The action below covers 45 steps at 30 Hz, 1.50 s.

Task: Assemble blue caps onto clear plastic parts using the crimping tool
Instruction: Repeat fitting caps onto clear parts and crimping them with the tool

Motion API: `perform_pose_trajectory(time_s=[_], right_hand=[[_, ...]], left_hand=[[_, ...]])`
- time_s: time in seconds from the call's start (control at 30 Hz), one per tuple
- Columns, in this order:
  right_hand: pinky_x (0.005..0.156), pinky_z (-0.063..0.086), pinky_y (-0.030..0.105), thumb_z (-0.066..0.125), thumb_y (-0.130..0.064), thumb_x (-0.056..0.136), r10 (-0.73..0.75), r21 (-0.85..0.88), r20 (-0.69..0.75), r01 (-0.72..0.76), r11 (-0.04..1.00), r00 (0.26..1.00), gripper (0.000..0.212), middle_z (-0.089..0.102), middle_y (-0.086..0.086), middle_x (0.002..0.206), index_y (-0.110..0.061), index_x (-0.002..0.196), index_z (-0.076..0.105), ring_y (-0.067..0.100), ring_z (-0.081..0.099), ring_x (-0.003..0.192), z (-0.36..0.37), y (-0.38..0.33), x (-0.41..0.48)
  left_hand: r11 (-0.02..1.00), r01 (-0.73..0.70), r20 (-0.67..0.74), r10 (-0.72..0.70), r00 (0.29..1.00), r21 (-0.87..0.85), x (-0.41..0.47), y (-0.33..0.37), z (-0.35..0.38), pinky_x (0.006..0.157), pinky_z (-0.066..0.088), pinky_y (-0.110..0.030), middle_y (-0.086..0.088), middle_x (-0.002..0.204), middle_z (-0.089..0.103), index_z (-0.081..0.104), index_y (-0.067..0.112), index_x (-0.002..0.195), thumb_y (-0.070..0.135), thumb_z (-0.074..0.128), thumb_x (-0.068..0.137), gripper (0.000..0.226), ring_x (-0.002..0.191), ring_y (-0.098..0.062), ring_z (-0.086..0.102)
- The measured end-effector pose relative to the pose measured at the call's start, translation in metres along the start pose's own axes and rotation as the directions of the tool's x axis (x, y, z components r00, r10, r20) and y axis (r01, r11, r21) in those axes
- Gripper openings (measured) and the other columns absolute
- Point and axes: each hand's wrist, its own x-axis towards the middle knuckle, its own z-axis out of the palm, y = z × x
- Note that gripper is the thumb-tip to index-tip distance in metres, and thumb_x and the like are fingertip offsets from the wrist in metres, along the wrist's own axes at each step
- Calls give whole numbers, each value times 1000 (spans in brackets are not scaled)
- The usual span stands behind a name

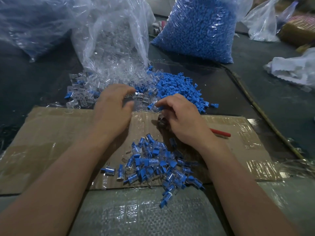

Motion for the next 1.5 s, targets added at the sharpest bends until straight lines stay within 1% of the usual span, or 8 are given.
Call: perform_pose_trajectory(time_s=[0.1, 0.2, 0.4, 0.67, 0.93, 1.13, 1.27, 1.5], right_hand=[[78, 31, 15, 50, -11, 92, 7, -16, 9, -6, 1000, 1000, 18, 43, -11, 93, -16, 107, 60, 3, 42, 89, -1, 2, -1], [74, 29, 15, 50, -12, 93, 3, -35, 18, -2, 999, 1000, 17, 41, -12, 91, -17, 106, 59, 2, 40, 86, -1, 2, -1], [70, 32, 10, 50, -13, 92, 6, -48, 29, -5, 999, 1000, 16, 40, -14, 88, -18, 104, 59, 2, 40, 84, -1, 4, 0], [70, 30, 5, 51, -14, 91, 7, -51, 23, -5, 999, 1000, 15, 36, -22, 82, -19, 103, 60, -7, 38, 77, 0, 5, 0], [82, 38, 21, 54, -13, 90, 14, -44, 28, -13, 999, 999, 16, 48, -10, 92, -19, 102, 62, 5, 46, 89, -1, 3, -2], [76, 42, 18, 67, -17, 81, 0, 92, -163, 15, 996, 987, 14, 54, -7, 84, -16, 95, 71, 3, 49, 78, -2, 0, -3], [73, 52, 17, 69, -14, 80, 79, 336, -284, 22, 942, 955, 14, 62, -17, 78, -15, 93, 71, 2, 62, 77, -2, -4, -6], [63, 50, 12, 69, -8, 79, 52, 391, -303, 74, 918, 952, 8, 63, -12, 72, -15, 83, 68, 1, 61, 66, 2, -8, -7]], left_hand=[[957, -15, 122, -22, 992, 291, 10, -16, 0, 112, 5, -39, -4, 154, 18, 34, 23, 141, 28, 49, 93, 51, 141, -23, 9], [900, -63, 248, -51, 967, 431, 14, -24, 8, 113, 3, -41, 1, 156, 4, 19, 27, 146, 39, 38, 95, 55, 142, -22, -4], [941, -104, 134, 64, 989, 322, 13, -24, 8, 104, 17, -36, -4, 137, 45, 45, 22, 135, 20, 53, 91, 45, 128, -22, 34], [915, -86, 150, 29, 988, 393, 13, -22, 7, 99, 23, -36, -5, 129, 53, 50, 20, 131, 23, 50, 93, 38, 123, -25, 39], [975, -106, -11, 110, 994, 194, 7, -11, 0, 100, 35, -39, -5, 97, 71, 71, 13, 101, 15, 63, 85, 17, 87, -17, 59], [982, -2, 11, 4, 1000, -191, -4, 7, -9, 69, 48, -19, 15, 68, 59, 56, 31, 69, 13, 66, 82, 24, 64, 1, 57], [905, 106, 108, -68, 992, -412, -10, 17, -9, 58, 52, -12, 5, 67, 67, 60, 23, 75, 8, 67, 80, 17, 58, -3, 66], [799, 209, 194, -117, 974, -564, -16, 26, -6, 61, 55, -17, -2, 68, 71, 67, 16, 86, 5, 69, 77, 14, 63, -10, 69]])
